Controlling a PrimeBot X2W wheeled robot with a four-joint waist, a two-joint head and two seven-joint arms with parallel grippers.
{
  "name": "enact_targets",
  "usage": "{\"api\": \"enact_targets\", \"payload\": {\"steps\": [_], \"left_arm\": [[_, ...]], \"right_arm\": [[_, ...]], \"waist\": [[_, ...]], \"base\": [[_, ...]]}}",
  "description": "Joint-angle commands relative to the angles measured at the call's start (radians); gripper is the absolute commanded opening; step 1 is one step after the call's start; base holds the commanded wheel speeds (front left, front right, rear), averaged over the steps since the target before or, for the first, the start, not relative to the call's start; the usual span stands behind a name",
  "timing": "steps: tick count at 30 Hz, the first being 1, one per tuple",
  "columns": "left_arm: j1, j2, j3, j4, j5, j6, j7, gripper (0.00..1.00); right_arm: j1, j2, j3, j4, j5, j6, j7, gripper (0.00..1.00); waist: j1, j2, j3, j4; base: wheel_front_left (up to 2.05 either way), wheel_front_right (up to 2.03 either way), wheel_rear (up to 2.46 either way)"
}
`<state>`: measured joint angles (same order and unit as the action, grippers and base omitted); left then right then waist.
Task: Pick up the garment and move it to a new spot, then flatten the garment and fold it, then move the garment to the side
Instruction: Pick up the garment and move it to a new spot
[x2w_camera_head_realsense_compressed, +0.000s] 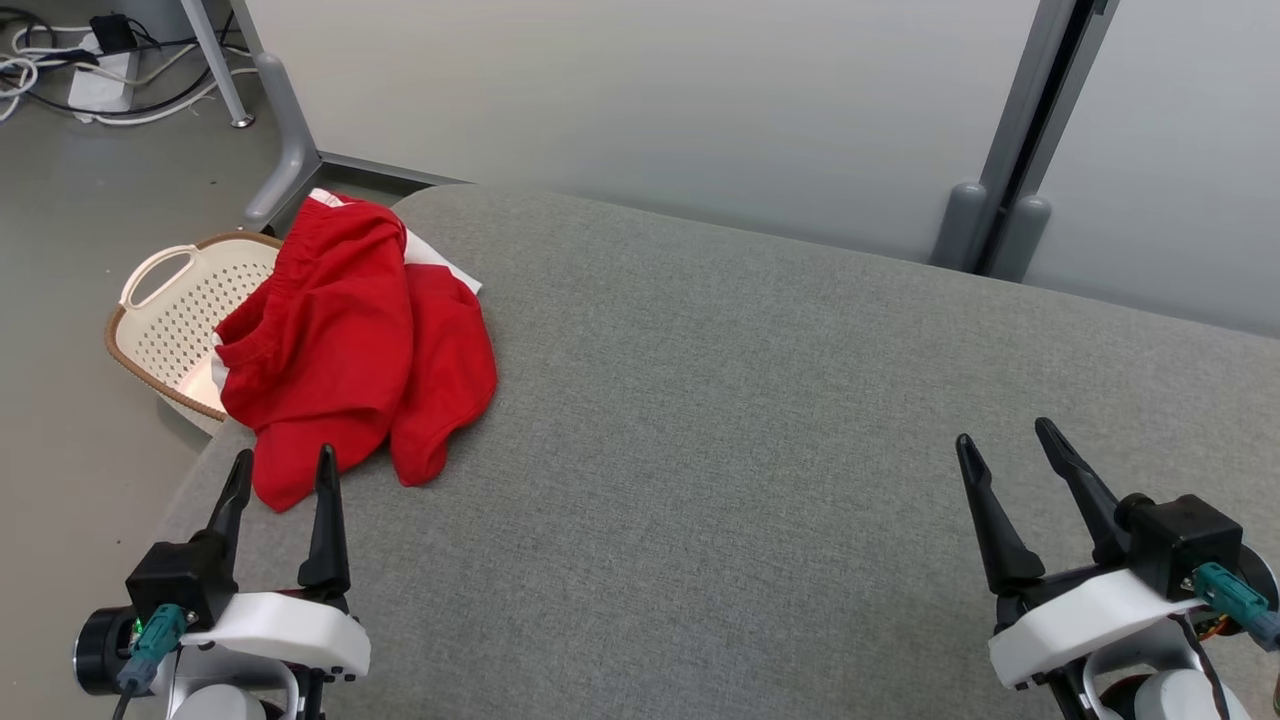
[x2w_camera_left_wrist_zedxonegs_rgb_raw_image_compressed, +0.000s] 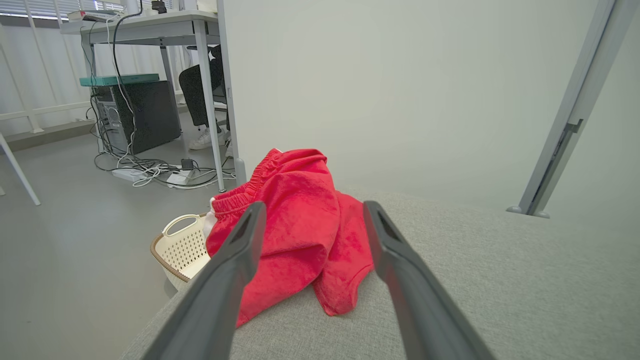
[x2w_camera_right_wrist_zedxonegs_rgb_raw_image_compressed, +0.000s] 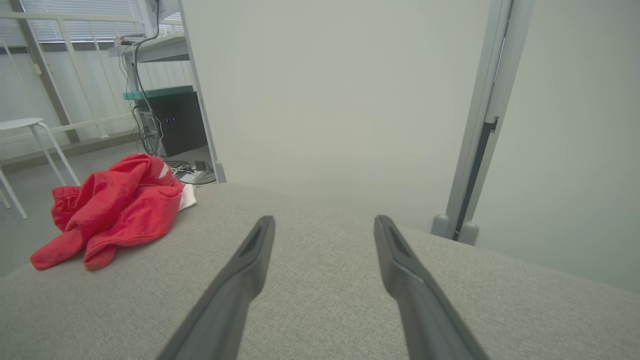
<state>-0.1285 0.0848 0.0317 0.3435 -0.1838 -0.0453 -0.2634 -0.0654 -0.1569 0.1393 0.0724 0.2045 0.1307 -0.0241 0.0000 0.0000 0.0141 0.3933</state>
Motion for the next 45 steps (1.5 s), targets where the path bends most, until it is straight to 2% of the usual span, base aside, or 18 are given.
{"api": "enact_targets", "payload": {"steps": [1, 13, 19, 30, 33, 38, 39, 40, 43, 45], "left_arm": [[0.001, 0.002, 0.006, -0.004, 0.001, 0.001, -0.002, 1.00], [-0.035, -0.007, 0.006, -0.004, 0.011, -0.007, -0.002, 1.00], [-0.099, -0.010, 0.000, 0.057, 0.002, -0.015, -0.002, 1.00], [-0.401, 0.017, 0.000, 0.464, -0.041, -0.041, 0.003, 1.00], [-0.476, 0.038, 0.015, 0.583, -0.060, -0.045, 0.003, 1.00], [-0.556, 0.057, 0.048, 0.716, -0.089, -0.026, 0.000, 1.00], [-0.563, 0.056, 0.050, 0.729, -0.091, -0.026, -0.001, 0.73], [-0.572, 0.064, 0.055, 0.724, -0.090, -0.022, -0.002, 0.01], [-0.571, 0.081, 0.083, 0.659, -0.096, -0.021, -0.003, 0.00], [-0.520, 0.076, 0.110, 0.539, -0.077, -0.008, -0.003, 0.00]], "right_arm": [[0.008, -0.004, -0.002, -0.007, -0.004, 0.000, 0.003, 1.00], [-0.004, -0.014, -0.013, -0.019, -0.001, 0.000, 0.017, 1.00], [-0.024, -0.031, -0.018, -0.041, 0.002, 0.000, 0.035, 1.00], [-0.096, -0.125, -0.025, -0.139, 0.016, 0.000, 0.104, 1.00], [-0.109, -0.147, -0.030, -0.159, 0.021, 0.000, 0.115, 1.00], [-0.122, -0.165, -0.039, -0.174, 0.030, 0.000, 0.122, 1.00], [-0.122, -0.165, -0.040, -0.176, 0.032, 0.000, 0.123, 1.00], [-0.120, -0.167, -0.043, -0.177, 0.031, 0.000, 0.125, 1.00], [-0.119, -0.167, -0.051, -0.177, 0.031, 0.000, 0.126, 1.00], [-0.109, -0.159, -0.060, -0.172, 0.030, 0.000, 0.122, 1.00]], "waist": [[0.0000, 0.0000, 0.003, 0.003], [0.0000, 0.0000, 0.032, 0.012], [0.0000, 0.0000, 0.092, 0.007], [0.0000, 0.0000, 0.322, -0.045], [0.0000, 0.0000, 0.359, -0.055], [0.0000, 0.0000, 0.381, -0.062], [0.0000, 0.0000, 0.382, -0.062], [0.0000, 0.0000, 0.383, -0.061], [0.0000, 0.0000, 0.381, -0.059], [0.0000, 0.0000, 0.367, -0.054]], "base": [[0.00, 0.00, 0.00], [0.00, 0.00, 0.00], [0.00, 0.00, 0.00], [0.00, 0.00, 0.00], [0.00, 0.00, 0.00], [0.00, 0.00, 0.00], [0.00, 0.00, 0.00], [0.00, 0.00, 0.00], [0.00, 0.00, 0.00], [0.00, 0.00, 0.00]]}}
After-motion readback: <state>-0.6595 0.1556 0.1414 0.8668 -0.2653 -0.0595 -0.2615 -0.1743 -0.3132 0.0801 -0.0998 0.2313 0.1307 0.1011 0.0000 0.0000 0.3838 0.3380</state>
